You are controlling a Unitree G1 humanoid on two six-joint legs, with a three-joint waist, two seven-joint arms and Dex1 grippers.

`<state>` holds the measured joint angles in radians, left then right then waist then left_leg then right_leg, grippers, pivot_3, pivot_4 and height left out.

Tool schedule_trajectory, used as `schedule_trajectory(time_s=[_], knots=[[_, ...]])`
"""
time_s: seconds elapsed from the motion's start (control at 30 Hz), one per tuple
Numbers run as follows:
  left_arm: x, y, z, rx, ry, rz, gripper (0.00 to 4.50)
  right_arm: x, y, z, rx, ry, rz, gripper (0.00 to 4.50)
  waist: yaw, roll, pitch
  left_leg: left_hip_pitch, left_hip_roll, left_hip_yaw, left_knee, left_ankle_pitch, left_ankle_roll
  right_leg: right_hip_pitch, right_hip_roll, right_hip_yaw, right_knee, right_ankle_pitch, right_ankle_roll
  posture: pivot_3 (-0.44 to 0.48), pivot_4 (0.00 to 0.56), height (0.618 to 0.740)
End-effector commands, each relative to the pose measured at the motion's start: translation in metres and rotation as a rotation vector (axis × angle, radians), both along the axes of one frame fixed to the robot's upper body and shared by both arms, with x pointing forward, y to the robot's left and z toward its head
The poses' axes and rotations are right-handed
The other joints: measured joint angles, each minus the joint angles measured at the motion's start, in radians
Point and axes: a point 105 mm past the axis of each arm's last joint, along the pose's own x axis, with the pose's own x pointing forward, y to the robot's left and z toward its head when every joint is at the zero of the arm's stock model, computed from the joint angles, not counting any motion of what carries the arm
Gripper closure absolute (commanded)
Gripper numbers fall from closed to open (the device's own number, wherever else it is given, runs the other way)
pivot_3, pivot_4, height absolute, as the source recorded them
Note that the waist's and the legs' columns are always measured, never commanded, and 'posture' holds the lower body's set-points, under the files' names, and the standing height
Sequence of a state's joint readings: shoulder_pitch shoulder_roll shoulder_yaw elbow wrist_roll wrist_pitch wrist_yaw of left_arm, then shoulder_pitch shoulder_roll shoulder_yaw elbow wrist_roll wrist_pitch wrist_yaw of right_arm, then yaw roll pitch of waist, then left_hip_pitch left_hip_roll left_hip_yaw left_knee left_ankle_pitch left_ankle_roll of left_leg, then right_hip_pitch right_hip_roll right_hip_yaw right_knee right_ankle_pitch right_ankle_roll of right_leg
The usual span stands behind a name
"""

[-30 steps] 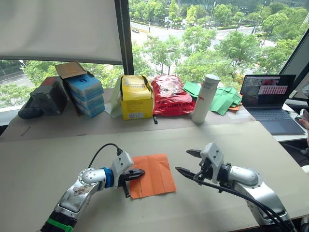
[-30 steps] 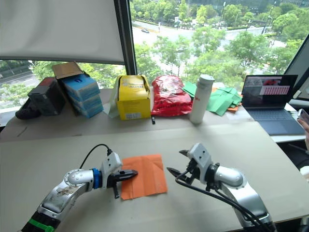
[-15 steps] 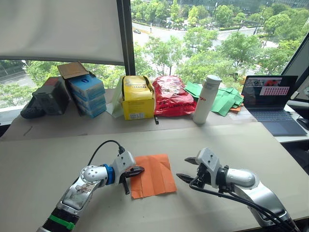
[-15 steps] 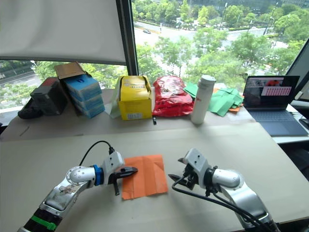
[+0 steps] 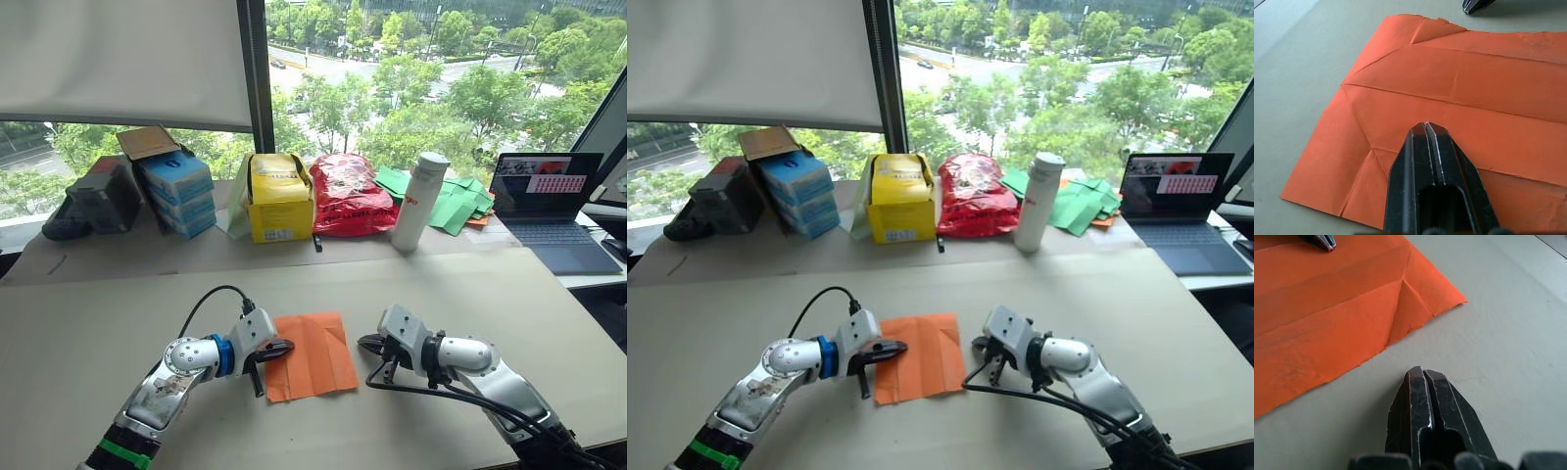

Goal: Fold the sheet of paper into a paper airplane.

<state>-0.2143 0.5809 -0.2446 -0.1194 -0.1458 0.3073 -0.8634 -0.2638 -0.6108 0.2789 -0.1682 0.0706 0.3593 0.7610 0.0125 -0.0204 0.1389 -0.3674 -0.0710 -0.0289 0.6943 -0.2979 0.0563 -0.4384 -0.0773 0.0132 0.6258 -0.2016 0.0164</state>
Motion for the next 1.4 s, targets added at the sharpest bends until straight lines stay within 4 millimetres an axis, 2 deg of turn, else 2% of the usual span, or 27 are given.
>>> schedule_trajectory(time_s=[0.03,0.13,0.33,0.43,0.57,0.73,0.83,1.13,1.3,1.4], knots=[[-0.009,0.003,-0.022,0.050,0.086,0.001,4.50,-0.007,-0.001,0.001,-0.012,0.006,0.057,4.45,0.000,0.000,0.000,0.000,0.000,0.000,0.000,0.000,0.000,0.000,0.000,0.000,0.000,0.000,0.000,0.000,0.150,0.740],[-0.009,0.004,-0.022,0.051,0.085,0.004,4.50,-0.029,0.002,0.006,0.032,0.096,0.126,4.45,0.002,0.000,0.000,0.000,0.000,0.000,0.000,-0.001,0.001,0.000,0.000,0.000,0.000,0.000,0.000,0.000,0.150,0.740],[-0.010,0.003,-0.022,0.053,0.088,0.000,4.50,-0.083,0.023,0.026,0.143,0.259,0.315,4.45,0.000,0.000,0.000,0.000,0.001,-0.001,0.000,-0.003,0.004,0.001,-0.001,0.002,-0.001,0.000,0.000,0.000,0.150,0.740],[-0.012,0.004,-0.022,0.057,0.092,-0.008,4.50,-0.098,0.033,0.019,0.083,0.276,0.345,4.45,0.000,0.000,0.000,0.000,0.001,-0.001,0.000,-0.003,0.004,0.001,-0.001,0.002,-0.001,0.000,0.000,0.000,0.150,0.740],[-0.013,0.004,-0.021,0.064,0.101,-0.026,4.50,-0.100,0.045,0.002,0.021,0.266,0.265,4.45,0.000,0.000,-0.001,0.000,0.001,-0.001,0.000,-0.003,0.004,0.001,-0.001,0.001,-0.001,0.000,0.000,0.000,0.150,0.740],[-0.016,0.002,-0.019,0.082,0.114,-0.080,4.50,-0.091,0.043,-0.006,0.023,0.227,0.104,4.45,0.000,0.000,-0.001,0.000,0.001,-0.001,0.000,-0.002,0.004,0.000,-0.001,0.001,-0.001,0.000,0.000,0.000,0.150,0.740],[-0.015,0.003,-0.015,0.103,0.128,-0.120,4.50,-0.093,0.040,-0.012,0.032,0.222,0.024,4.45,0.001,0.000,-0.001,0.000,0.001,-0.001,0.000,-0.002,0.004,0.001,0.000,0.000,-0.001,0.000,0.001,0.000,0.150,0.740],[-0.010,0.009,-0.017,0.140,0.155,-0.148,4.50,-0.083,0.034,-0.013,0.055,0.161,-0.161,4.45,0.000,0.000,-0.001,0.001,0.000,-0.001,0.000,-0.002,0.003,0.001,0.000,-0.002,0.000,0.000,0.001,0.000,0.150,0.740],[-0.002,0.018,-0.022,0.175,0.159,-0.116,4.50,-0.082,0.033,-0.012,0.072,0.140,-0.203,4.45,0.000,0.000,-0.001,0.004,0.000,-0.001,0.000,-0.002,0.003,0.004,0.000,-0.002,0.000,-0.001,0.002,0.000,0.150,0.740],[0.008,0.029,-0.029,0.256,0.141,-0.090,4.50,-0.080,0.034,-0.010,0.107,0.129,-0.237,4.45,0.001,0.000,-0.001,0.009,0.000,-0.001,0.000,-0.002,0.004,0.008,0.000,-0.002,-0.001,-0.002,0.003,0.000,0.150,0.740]])
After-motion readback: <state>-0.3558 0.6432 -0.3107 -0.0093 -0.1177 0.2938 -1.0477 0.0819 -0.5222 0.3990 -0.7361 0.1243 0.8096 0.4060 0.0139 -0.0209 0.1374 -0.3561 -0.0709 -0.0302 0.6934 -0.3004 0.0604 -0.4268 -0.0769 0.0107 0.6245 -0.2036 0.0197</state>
